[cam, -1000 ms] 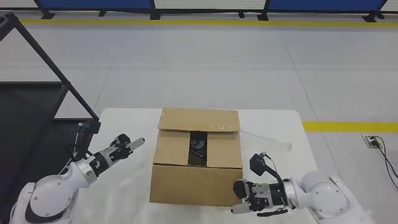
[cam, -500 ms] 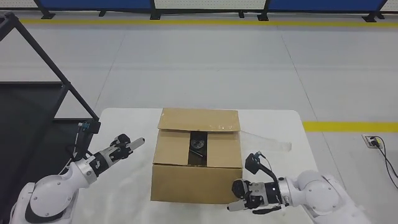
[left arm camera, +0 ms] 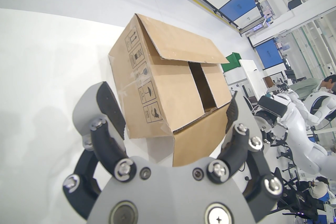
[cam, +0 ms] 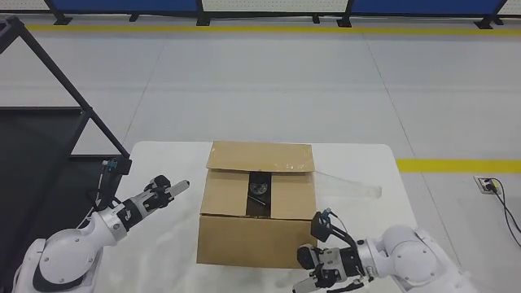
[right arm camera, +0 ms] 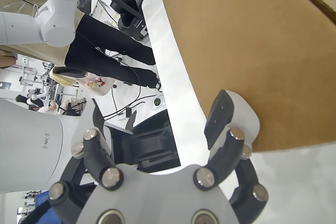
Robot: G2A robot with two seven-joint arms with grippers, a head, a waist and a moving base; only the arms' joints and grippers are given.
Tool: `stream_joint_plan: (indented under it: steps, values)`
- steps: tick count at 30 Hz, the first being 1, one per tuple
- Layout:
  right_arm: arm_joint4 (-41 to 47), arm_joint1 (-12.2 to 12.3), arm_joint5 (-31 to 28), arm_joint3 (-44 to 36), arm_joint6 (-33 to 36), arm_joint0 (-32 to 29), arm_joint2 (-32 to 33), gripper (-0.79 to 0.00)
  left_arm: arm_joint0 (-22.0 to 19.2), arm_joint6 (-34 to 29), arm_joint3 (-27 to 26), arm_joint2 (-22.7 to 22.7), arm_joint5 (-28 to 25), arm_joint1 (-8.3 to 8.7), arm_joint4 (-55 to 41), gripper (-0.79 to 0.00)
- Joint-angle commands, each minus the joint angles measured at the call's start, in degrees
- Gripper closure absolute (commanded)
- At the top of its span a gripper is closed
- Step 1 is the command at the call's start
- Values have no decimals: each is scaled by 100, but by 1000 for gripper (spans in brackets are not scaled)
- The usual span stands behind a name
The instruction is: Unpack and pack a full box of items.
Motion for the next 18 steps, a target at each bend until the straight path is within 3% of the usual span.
stream_joint_plan:
  steps: [1, 18]
  values:
    - [-37, -12, 62, 51, -23, 55, -72, -785, 0, 0, 0, 0, 0, 0, 0, -785]
    - [-264, 1, 32, 6, -191, 145, -222, -785, 0, 0, 0, 0, 0, 0, 0, -785]
